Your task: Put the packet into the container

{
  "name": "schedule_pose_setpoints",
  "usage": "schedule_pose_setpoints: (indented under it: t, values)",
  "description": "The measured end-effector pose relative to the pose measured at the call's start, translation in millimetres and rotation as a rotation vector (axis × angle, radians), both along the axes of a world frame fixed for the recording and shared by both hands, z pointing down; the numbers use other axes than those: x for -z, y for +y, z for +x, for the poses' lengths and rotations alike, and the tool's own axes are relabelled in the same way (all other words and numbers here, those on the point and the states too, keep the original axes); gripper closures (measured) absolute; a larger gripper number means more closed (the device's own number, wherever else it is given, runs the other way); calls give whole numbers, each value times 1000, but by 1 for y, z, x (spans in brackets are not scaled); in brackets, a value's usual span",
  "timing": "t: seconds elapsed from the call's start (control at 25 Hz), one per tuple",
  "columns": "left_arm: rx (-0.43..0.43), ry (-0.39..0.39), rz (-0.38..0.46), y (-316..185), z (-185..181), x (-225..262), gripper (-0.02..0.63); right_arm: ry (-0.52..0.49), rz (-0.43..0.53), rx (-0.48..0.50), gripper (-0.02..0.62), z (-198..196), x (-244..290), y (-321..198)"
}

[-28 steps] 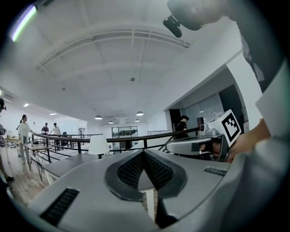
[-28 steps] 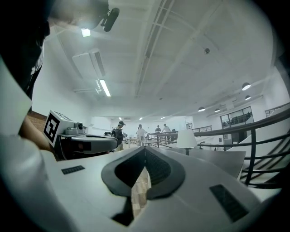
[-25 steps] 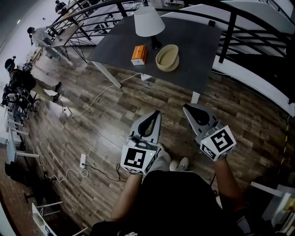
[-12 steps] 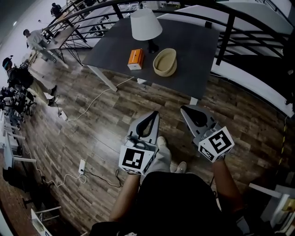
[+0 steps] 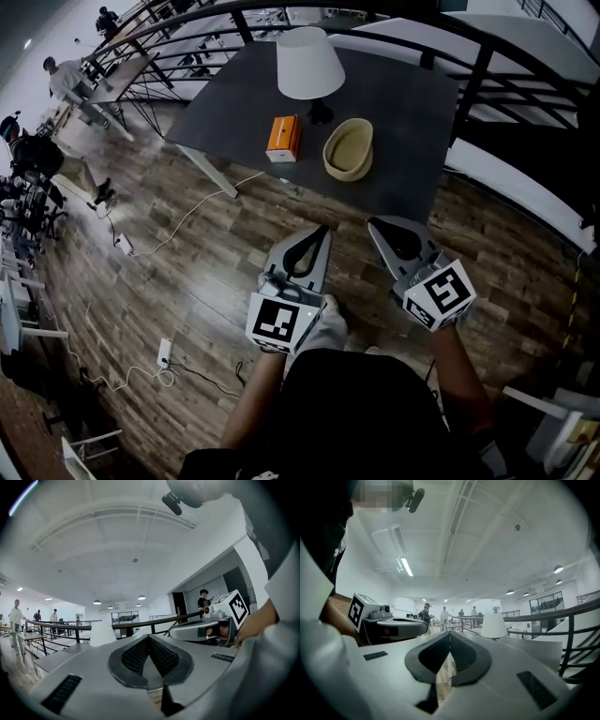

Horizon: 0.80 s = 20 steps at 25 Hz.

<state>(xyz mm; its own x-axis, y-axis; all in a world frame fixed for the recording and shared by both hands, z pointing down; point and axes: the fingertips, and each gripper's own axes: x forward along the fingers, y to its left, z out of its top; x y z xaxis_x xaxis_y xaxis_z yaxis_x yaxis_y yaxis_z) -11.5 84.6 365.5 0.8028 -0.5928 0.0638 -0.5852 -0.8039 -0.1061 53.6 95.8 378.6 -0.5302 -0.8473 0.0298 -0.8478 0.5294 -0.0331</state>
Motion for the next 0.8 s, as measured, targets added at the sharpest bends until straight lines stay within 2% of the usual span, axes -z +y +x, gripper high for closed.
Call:
schedule_pose_setpoints:
  t: [0.2, 0.32, 0.44, 0.8]
  values:
    - [3, 47, -15, -50, -4, 8, 600, 13, 4, -12, 591, -3, 5, -44]
    - [-22, 44, 8, -71, -3, 15, 600, 22, -5, -29, 591, -4, 7, -62]
    - [-32, 72, -3, -89, -5, 21, 600, 29, -2, -42, 591, -8, 11, -78]
    - [-58, 84, -20, -134, -24, 14, 600, 43, 8, -106, 591, -19, 18, -119]
